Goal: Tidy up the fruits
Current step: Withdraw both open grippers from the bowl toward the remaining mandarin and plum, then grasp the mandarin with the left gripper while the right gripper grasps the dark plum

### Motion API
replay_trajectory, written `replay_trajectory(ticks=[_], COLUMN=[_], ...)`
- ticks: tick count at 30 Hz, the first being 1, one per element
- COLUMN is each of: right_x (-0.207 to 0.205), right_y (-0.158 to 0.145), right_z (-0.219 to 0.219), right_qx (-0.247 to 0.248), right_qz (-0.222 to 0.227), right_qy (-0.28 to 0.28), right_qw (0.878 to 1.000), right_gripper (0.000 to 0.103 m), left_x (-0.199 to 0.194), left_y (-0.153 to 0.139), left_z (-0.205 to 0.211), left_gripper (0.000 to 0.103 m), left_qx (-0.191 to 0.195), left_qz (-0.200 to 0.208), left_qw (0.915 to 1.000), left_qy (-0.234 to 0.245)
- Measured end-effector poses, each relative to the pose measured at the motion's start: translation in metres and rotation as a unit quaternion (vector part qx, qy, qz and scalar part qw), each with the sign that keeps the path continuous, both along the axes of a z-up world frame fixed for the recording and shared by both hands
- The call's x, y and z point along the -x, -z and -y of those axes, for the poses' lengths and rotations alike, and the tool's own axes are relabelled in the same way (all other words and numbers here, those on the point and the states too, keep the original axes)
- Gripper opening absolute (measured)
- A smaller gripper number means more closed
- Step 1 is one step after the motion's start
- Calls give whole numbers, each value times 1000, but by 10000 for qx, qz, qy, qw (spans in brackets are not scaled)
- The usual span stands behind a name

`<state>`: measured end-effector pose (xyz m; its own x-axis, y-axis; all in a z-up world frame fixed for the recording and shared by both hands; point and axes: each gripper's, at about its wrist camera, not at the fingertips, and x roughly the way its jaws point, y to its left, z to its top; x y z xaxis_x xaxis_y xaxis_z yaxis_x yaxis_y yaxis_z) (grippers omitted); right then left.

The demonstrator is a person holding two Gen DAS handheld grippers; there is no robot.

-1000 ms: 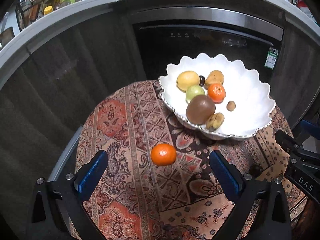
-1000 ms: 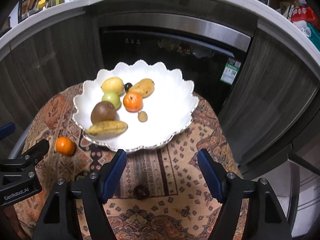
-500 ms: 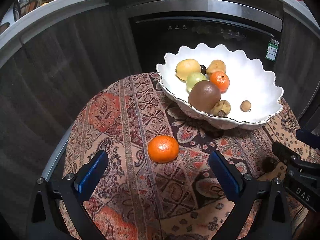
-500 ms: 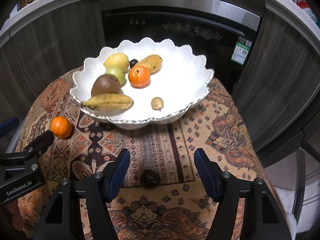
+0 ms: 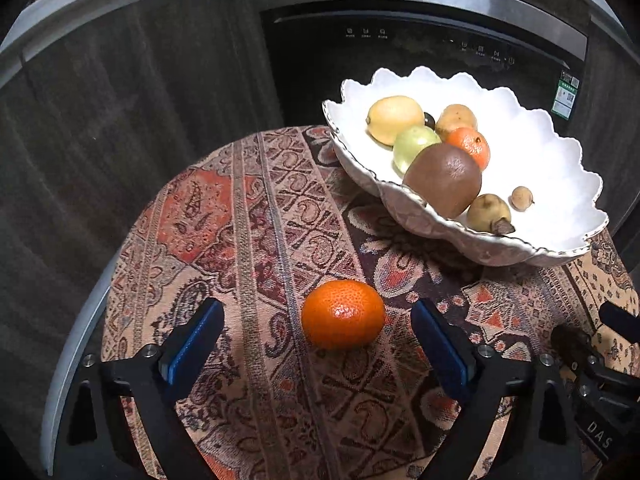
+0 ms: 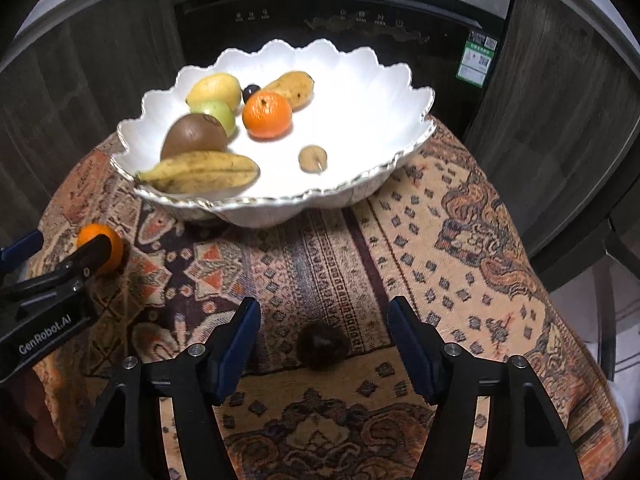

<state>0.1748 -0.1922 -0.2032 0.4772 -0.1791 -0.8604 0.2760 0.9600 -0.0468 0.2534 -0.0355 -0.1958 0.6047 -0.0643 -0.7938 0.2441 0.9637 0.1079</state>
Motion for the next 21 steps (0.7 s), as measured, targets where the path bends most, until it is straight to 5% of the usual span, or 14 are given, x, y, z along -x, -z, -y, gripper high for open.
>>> replay_trajectory(ticks=[13,21], right_x=[-1,0], right_y=[15,14], right_z=[-1,3], right_qx=[-147,-152], right_qz=[-125,-68], right_qy=[-9,0], right_qw=[9998,9999], right_gripper=[46,29], left_x=[-11,-12], left_y=[14,21], left_z=[3,11], left_gripper=[78,51], left_qx=[111,178], left_qz=[-174,-360], left_qw=[9997,9989], left_qy=[105,221])
